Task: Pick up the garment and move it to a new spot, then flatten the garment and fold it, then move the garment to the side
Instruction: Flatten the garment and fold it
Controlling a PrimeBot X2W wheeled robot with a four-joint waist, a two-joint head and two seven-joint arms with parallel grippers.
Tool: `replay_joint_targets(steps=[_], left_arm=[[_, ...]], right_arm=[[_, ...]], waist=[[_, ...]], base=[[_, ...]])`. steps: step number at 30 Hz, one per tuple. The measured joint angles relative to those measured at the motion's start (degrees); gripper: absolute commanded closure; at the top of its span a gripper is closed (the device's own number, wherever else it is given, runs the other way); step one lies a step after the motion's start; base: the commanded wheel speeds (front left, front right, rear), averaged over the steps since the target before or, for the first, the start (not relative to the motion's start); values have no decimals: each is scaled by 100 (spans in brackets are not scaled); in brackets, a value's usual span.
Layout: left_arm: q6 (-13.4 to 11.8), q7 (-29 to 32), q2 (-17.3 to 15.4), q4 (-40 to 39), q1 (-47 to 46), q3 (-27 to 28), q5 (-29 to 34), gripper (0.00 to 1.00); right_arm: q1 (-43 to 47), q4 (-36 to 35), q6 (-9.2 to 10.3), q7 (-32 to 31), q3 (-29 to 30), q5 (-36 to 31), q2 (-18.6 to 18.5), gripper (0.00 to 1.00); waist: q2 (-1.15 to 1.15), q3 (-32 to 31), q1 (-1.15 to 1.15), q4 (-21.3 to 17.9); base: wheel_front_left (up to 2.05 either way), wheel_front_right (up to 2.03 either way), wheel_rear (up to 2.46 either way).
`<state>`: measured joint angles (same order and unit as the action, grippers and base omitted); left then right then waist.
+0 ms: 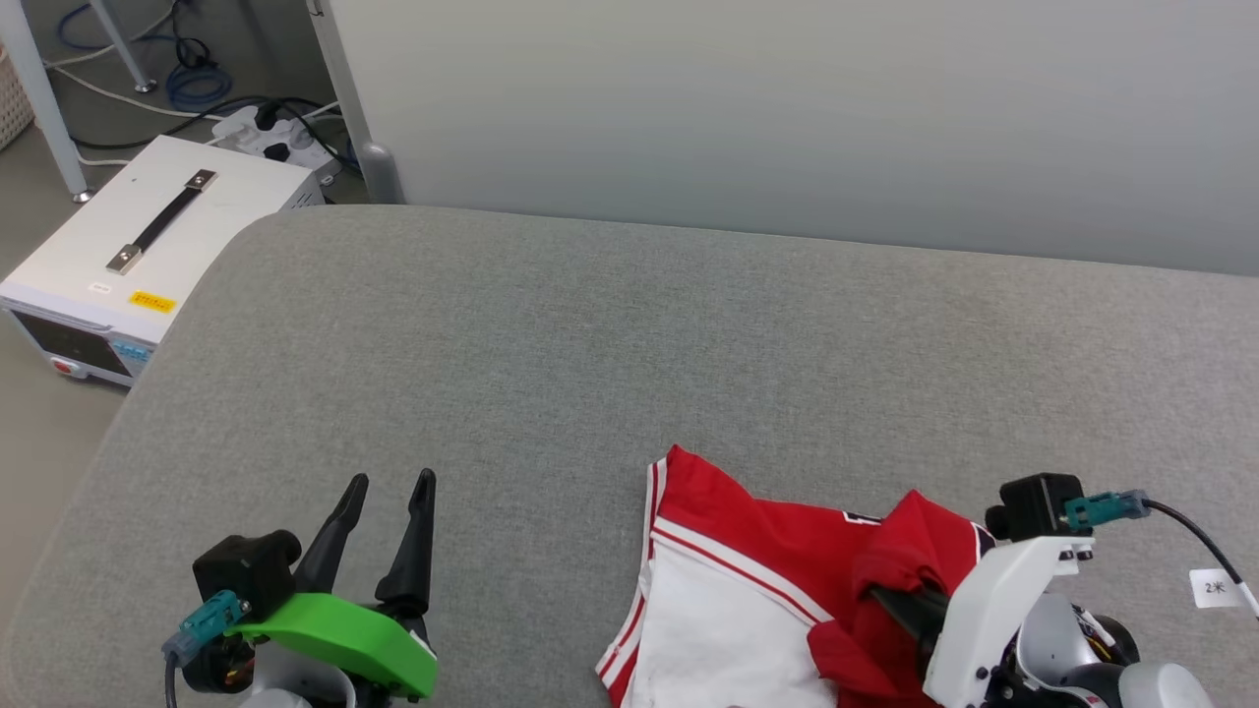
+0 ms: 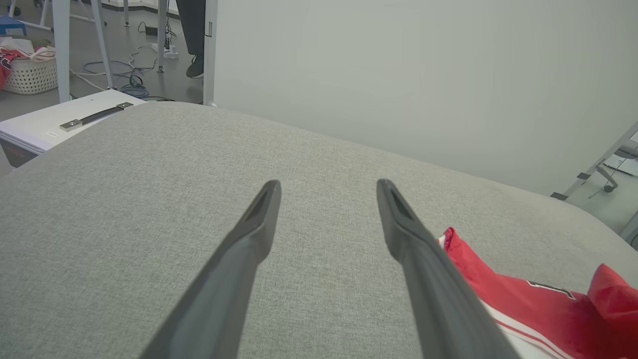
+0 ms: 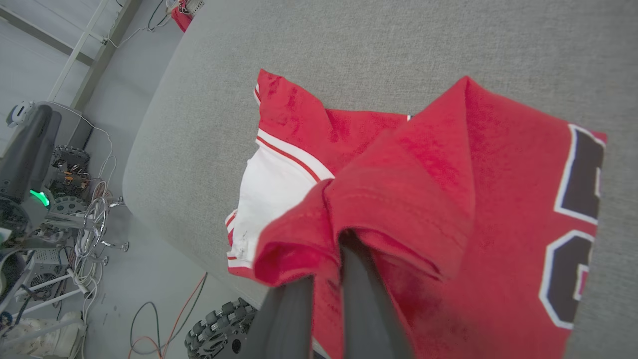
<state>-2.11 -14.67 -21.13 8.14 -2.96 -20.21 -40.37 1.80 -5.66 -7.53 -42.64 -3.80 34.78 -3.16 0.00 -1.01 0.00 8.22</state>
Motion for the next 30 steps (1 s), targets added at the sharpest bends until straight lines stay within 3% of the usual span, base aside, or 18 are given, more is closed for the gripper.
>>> replay_joint_targets(steps=[5,16,17,18,23,30], left_arm=[[43,0,2,16,-3,-5,0,0],[68,4,19,24,-38,-40,0,0],[67,4,19,25,-41,-40,0,0],[68,8,20,24,-44,-44,0,0],[68,9,22,33,-64,-67,0,0],[58,8,20,49,-63,-52,0,0]], right_arm=[[-274,449,0,334,-519,408,18,100],[-939,1809,1,1087,-1308,545,42,100],[-1001,1975,1,1134,-1322,561,46,69],[-1048,2094,1,1179,-1333,530,44,0],[-1297,2527,1,1436,-1597,199,40,0],[-1440,2351,1,1567,-2241,219,41,0]], waist=[[0,17,0,178],[0,120,0,612],[0,134,0,649],[0,143,0,676],[0,186,0,799],[0,132,0,764]], base=[[0,0,0],[0,0,0],[0,0,0],[0,0,0],[0,0,0],[0,0,0]])
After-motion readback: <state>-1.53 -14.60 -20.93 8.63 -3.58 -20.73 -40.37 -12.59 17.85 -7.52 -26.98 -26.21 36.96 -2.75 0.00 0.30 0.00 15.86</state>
